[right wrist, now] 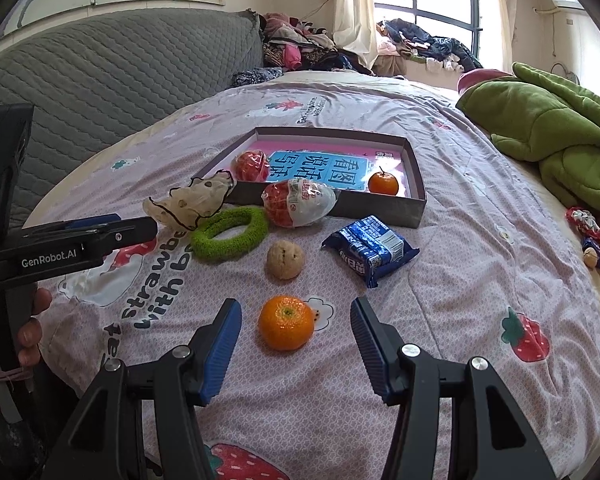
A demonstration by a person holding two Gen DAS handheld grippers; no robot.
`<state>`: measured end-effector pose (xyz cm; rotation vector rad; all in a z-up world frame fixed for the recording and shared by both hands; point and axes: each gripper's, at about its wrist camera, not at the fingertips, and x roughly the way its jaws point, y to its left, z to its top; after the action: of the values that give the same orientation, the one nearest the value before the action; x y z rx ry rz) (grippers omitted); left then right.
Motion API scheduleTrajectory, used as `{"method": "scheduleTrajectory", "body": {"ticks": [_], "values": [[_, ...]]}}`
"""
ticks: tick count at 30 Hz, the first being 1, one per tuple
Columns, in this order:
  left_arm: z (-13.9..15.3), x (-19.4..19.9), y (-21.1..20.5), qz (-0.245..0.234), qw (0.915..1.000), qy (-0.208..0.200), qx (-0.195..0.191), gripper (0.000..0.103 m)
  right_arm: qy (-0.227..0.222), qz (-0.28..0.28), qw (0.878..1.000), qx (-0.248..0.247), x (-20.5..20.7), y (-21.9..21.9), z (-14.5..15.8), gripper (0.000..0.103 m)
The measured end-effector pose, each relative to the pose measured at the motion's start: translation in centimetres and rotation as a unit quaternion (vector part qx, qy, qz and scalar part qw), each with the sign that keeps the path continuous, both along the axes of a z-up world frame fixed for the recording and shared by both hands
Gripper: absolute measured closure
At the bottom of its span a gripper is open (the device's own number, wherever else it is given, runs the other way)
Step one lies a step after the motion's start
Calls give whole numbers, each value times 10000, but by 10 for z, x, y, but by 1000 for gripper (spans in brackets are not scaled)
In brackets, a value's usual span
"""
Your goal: Organize objects
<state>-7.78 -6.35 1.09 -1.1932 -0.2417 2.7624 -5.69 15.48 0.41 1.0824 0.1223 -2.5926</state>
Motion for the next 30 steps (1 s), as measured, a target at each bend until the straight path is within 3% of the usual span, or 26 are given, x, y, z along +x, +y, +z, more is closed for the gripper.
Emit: {"method": "scheduleTrajectory", "body": {"ticks": [30], "values": [[-14, -7, -7, 37, 10000, -30, -6, 34, -299, 66, 9995, 60, -5, -6, -23, 47]]}}
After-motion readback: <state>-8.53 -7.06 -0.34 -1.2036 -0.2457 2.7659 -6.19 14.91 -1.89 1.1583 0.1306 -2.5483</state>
